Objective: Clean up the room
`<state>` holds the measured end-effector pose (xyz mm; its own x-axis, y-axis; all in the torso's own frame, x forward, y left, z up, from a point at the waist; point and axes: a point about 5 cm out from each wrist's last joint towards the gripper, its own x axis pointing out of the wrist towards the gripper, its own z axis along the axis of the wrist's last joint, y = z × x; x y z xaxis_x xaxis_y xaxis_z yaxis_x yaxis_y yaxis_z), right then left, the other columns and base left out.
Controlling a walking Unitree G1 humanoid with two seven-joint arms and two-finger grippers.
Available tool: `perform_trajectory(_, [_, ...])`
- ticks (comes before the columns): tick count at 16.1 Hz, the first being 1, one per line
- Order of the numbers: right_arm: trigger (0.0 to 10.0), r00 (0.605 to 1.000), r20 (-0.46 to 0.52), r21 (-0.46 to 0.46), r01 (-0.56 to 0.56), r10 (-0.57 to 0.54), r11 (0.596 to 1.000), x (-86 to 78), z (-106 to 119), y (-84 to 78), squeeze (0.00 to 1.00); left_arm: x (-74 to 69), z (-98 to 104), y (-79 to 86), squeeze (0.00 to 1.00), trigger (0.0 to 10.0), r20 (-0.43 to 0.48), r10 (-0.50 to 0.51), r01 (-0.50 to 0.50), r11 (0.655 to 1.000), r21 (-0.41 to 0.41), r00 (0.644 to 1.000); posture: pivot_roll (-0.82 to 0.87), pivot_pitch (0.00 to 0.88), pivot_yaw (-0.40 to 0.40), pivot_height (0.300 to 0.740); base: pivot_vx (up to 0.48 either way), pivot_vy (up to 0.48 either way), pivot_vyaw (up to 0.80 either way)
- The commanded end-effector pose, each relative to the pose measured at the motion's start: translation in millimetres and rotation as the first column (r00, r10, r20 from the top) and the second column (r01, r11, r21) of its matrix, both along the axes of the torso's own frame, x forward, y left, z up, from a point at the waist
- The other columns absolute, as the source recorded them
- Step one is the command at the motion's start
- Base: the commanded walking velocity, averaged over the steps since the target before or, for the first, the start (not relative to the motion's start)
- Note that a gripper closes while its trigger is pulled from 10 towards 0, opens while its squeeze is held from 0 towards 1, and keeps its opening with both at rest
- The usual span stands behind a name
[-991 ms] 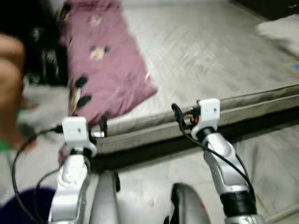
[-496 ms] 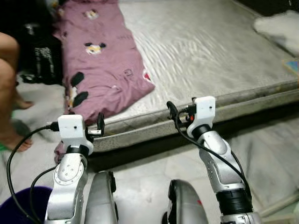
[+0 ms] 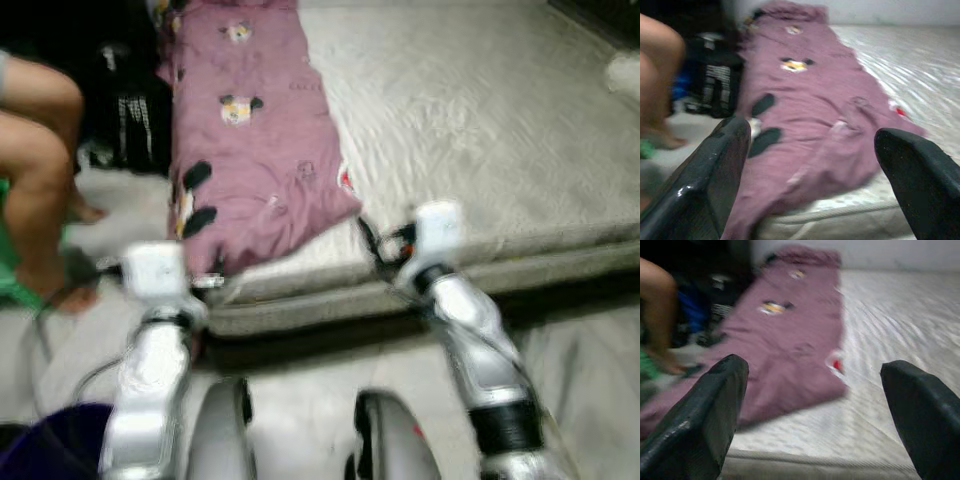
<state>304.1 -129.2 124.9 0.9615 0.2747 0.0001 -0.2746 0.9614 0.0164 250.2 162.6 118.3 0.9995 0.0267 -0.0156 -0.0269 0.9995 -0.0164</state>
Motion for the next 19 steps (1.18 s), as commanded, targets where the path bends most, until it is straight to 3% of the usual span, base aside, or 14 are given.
perform_trajectory(1, [10.0,1.0,0.01,0.011,-0.026,0.026,1.0,1.1,3.7,8.8,0.0,-0.3,0.6,9.1,0.0,10.0,-0.004,0.021,-0.021,1.0,0.014,1.0,-0.09,0.102,-0.039,0.616,0.315,0.0,0.0])
perform_trajectory(16, [10.0,1.0,-0.019,0.02,-0.012,0.012,1.0,3.7,-0.6,8.2,0.0,0.8,-1.8,7.0,0.0,10.0,-0.022,0.002,-0.001,1.0,0.012,1.0,-0.09,0.095,-0.037,0.616,0.358,0.0,-0.04])
perform_trajectory(19, [10.0,0.999,-0.034,0.021,-0.011,0.012,1.0,4.4,-2.7,8.8,0.0,2.5,-3.6,9.6,0.0,10.0,-0.038,0.024,-0.023,1.0,0.006,0.999,-0.08,0.092,-0.038,0.616,0.0,0.0,0.0])
